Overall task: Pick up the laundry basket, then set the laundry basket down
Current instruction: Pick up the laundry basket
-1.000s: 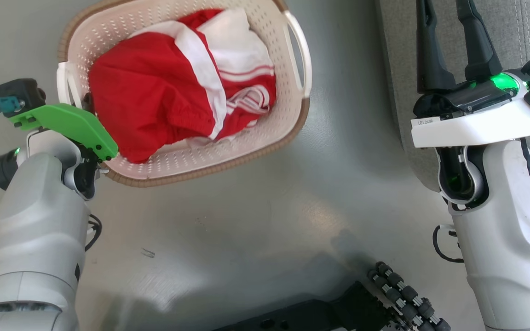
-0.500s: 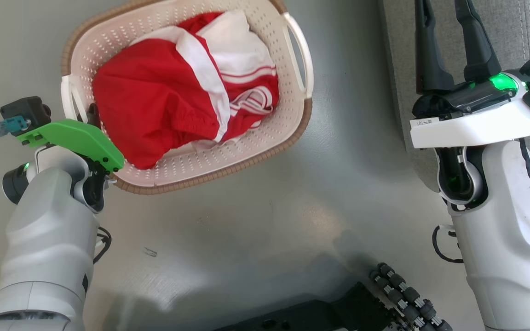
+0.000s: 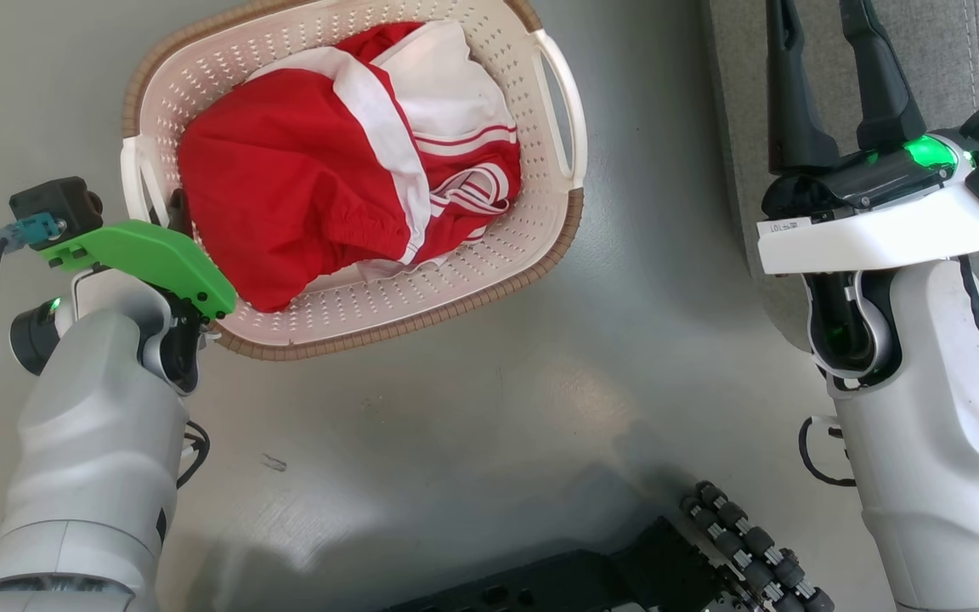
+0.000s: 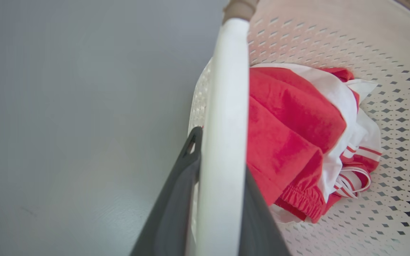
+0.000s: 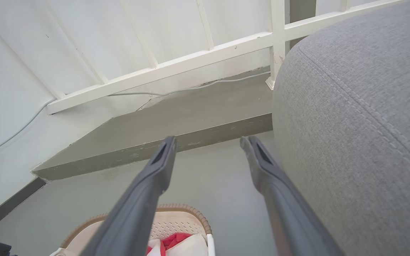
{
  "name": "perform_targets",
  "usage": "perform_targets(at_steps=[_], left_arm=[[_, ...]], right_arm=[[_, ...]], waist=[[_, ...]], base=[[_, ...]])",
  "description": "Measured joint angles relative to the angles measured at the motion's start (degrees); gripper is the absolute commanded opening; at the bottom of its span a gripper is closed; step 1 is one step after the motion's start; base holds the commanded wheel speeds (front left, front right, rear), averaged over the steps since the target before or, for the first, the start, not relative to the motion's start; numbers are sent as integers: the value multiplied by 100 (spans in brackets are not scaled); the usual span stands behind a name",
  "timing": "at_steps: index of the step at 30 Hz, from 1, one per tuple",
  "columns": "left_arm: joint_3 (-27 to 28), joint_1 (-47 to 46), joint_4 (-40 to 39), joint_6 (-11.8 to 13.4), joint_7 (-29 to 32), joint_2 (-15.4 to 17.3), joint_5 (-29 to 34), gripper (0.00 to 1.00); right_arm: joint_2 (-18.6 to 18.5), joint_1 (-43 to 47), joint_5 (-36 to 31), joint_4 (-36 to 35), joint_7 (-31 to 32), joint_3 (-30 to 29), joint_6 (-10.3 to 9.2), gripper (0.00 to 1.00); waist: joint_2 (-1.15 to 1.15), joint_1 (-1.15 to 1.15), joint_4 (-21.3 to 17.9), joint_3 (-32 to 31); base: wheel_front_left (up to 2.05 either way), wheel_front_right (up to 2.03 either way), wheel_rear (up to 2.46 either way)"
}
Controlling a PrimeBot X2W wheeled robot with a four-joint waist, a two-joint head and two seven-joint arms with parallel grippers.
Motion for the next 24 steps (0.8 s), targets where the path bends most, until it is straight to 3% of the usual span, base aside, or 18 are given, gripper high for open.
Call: perform_targets(at_steps=[7,9,11,12,13,14,24], left_arm=[[-40,-1,33,0,1,-1,-79,0],[-60,-1,37,-1,0,-3,-101,8],[-85,-5,37,-1,-4,-4,-124,41],[-110,-5,41,-4,-3,-4,-126,51],[-132,-6,46,-8,-3,-5,-126,79],[-145,-6,49,-8,0,-8,-127,100],[-187,-9,99,-9,2,-66,-212,100]], right_arm=[[0,0,0,0,0,0,0,100],[0,0,0,0,0,0,0,100],[0,-1,-7,0,0,-1,0,100],[0,-1,-26,0,0,-1,0,100],[0,-1,-40,0,0,-1,0,100],[0,-1,-41,1,0,-1,0,100],[0,-1,-41,13,0,-1,0,100]], waist=[[0,0,-1,45],[0,0,3,53],[0,0,7,58],[0,0,9,60],[0,0,11,62],[0,0,14,63],[0,0,30,44]], base=[[0,0,0],[0,0,0],[0,0,0],[0,0,0],[0,0,0],[0,0,0],[0,0,0]])
